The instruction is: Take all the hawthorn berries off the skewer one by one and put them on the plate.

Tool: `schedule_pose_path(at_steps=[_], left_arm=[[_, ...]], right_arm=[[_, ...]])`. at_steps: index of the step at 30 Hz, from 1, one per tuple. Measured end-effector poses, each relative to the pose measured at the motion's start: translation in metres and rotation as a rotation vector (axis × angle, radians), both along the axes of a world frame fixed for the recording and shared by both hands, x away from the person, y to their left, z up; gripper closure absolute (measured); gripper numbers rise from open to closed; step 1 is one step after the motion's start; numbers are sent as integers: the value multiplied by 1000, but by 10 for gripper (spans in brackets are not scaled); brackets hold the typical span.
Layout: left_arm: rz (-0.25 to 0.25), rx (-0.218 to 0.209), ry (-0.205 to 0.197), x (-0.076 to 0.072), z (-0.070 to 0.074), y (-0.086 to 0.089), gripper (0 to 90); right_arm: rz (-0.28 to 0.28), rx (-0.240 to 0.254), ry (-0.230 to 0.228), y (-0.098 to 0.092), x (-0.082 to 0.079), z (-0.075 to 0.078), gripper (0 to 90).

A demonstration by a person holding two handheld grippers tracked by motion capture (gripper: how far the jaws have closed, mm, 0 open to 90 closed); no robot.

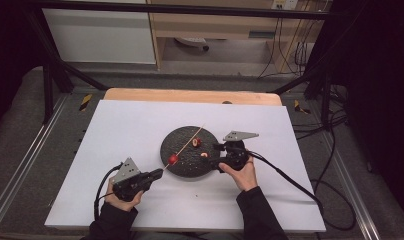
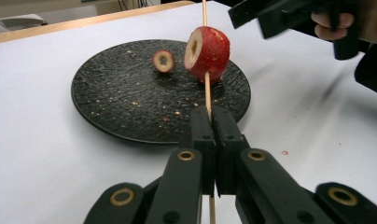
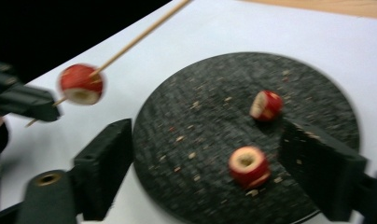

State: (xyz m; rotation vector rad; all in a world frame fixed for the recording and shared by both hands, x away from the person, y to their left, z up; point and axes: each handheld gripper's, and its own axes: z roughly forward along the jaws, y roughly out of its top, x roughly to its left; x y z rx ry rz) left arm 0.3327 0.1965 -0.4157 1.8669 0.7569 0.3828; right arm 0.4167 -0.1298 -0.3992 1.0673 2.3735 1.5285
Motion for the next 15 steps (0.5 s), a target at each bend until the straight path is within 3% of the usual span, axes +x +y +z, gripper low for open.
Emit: schedule_pose_path(at_steps=[2,7,15], left_arm=[[-5,7,1,0,-1,-4,881],[-34,21,2,-2,-4,-17,881],[-86,39,2,-7,-7,-36,881]], right_arm=[[43,14,18,4,-11,-4,122],[90,43,43,11,-22,-12,115],[142,98,66,22,-29,-24,220]])
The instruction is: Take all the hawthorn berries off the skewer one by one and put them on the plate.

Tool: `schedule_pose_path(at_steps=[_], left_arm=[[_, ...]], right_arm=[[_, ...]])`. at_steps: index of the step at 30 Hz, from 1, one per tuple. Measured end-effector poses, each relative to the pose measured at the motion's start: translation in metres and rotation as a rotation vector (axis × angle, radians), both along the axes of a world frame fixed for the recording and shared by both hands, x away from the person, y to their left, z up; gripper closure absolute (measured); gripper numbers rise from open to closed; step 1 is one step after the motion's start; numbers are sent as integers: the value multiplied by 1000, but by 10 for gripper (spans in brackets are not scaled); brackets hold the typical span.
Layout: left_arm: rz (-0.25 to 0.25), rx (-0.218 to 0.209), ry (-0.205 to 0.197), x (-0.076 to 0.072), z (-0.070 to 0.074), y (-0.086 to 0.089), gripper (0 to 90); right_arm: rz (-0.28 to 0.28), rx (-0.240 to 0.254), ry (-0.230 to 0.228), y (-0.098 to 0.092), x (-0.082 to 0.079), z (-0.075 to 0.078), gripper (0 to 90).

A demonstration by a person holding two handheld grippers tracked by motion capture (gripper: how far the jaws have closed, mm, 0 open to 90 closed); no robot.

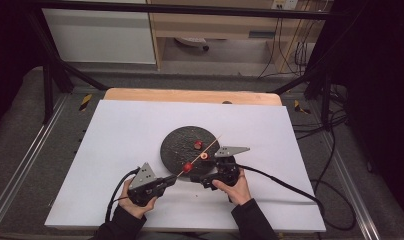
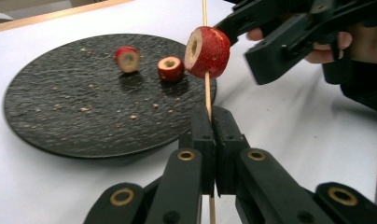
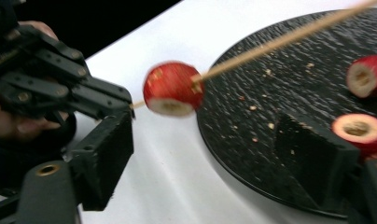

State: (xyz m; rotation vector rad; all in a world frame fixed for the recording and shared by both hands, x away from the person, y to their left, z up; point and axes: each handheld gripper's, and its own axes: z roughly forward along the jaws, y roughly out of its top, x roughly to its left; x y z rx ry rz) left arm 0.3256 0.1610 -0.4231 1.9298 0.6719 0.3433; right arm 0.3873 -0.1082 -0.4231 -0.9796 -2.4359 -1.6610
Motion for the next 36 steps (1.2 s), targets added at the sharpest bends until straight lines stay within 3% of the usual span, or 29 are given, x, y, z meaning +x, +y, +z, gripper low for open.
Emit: schedule_pose_path(at_steps=[7,16,24,31,36], left_arm=[[-29,6,-5,-4,-1,-8,881],[-45,9,-7,-7,-3,-12,881],[-40,1,-17,-7,1,-5,881],[-26,-21,-28,-6,5,5,881],[-16,-28,-33,-6,7,9,881]], right_arm=[[30,66,22,2,-1,-1,363],[62,93,56,3,-2,-1,587],[41,104,52,-4,4,9,597],[-44,127,22,-28,26,37,597],[-81,139,18,-39,38,48,598]])
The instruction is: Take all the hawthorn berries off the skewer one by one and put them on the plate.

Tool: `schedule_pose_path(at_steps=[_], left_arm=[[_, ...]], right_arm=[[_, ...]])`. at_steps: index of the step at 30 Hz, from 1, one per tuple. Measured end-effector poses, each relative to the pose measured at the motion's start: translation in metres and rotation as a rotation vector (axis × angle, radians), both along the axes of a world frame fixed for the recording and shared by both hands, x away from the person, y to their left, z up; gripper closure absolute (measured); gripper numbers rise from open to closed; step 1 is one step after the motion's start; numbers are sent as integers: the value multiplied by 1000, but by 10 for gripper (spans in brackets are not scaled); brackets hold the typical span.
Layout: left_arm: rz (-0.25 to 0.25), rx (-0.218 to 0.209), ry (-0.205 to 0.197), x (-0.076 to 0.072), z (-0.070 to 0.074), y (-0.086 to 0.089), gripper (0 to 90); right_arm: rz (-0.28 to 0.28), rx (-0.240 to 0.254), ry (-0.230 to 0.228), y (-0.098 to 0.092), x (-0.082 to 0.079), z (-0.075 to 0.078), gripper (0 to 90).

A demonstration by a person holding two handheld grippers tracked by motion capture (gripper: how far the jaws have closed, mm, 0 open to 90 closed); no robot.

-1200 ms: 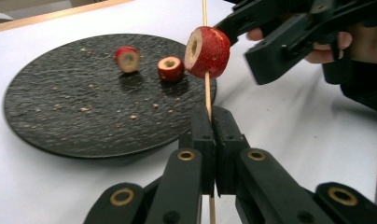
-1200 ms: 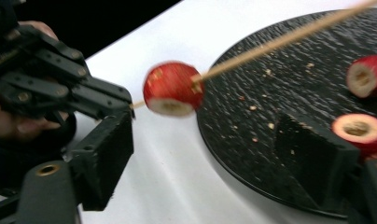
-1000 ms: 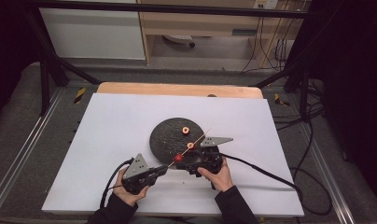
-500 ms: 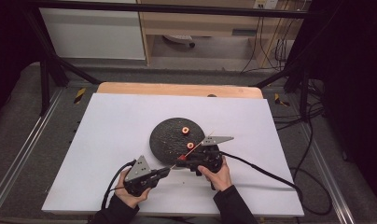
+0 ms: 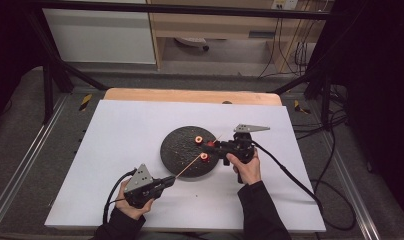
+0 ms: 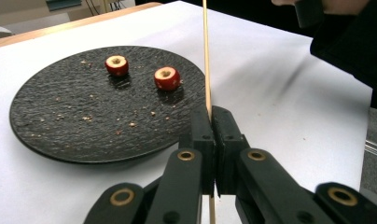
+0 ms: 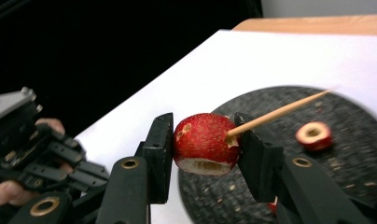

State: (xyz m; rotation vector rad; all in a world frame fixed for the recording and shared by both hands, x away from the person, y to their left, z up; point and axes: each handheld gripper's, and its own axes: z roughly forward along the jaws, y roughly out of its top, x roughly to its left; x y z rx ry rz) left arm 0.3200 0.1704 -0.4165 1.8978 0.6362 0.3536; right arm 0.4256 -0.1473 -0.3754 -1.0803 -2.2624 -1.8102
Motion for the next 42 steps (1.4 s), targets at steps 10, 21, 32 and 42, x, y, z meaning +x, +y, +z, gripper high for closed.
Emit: schedule_pose_path(at_steps=[10,21,32,42], left_arm=[[7,-8,-7,1,2,5,882],[39,-23,-7,4,4,17,881],[114,-50,4,12,7,34,881],[145,-45,17,16,4,38,881]], right_arm=[[-67,9,-11,-21,18,17,598],[-154,-19,-27,-41,31,32,599],[-124,-106,-27,-16,27,11,599],[-74,-193,3,28,23,-30,598]])
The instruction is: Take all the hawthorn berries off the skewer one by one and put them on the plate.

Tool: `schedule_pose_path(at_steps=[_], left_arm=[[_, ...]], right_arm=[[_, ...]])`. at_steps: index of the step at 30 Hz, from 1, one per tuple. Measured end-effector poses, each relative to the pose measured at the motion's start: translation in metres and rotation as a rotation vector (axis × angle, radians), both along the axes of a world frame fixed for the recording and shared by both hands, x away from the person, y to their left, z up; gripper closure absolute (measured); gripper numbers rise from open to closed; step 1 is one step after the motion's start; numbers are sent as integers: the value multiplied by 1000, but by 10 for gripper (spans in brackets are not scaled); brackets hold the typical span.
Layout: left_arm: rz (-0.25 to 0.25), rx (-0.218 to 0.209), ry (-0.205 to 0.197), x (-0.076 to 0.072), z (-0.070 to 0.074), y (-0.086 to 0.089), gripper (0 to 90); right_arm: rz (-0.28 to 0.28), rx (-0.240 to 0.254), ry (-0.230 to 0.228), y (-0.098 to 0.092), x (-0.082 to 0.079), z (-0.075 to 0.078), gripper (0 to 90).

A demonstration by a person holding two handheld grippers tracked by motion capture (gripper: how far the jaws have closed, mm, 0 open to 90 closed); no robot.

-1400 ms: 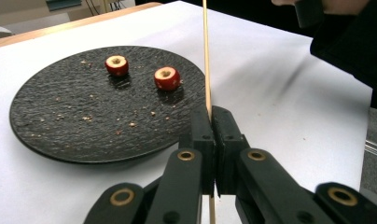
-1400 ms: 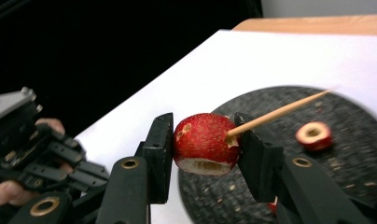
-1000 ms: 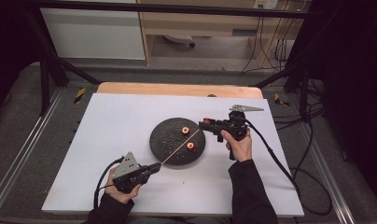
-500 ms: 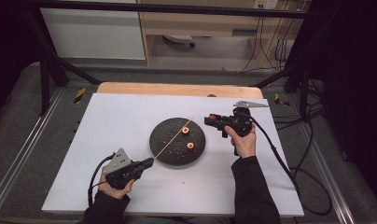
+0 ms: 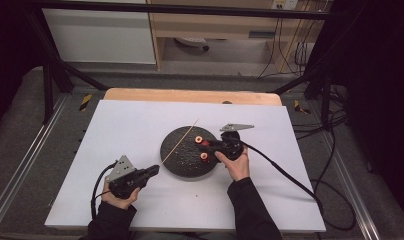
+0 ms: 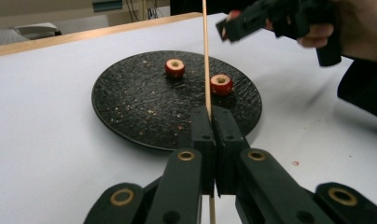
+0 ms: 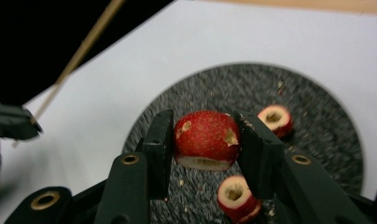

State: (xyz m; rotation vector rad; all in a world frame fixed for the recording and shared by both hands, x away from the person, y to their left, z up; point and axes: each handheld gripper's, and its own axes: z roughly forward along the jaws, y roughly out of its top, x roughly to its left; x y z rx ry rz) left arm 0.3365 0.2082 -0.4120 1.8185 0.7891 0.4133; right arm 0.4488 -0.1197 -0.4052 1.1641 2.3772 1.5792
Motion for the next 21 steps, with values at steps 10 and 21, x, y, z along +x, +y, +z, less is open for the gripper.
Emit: schedule_pose_path(at_steps=[10,21], left_arm=[[4,10,10,1,-2,-1,881],[2,14,14,2,-3,-2,881]], right_arm=[[35,-64,29,20,0,-33,597],[59,-86,1,23,-2,-33,544]])
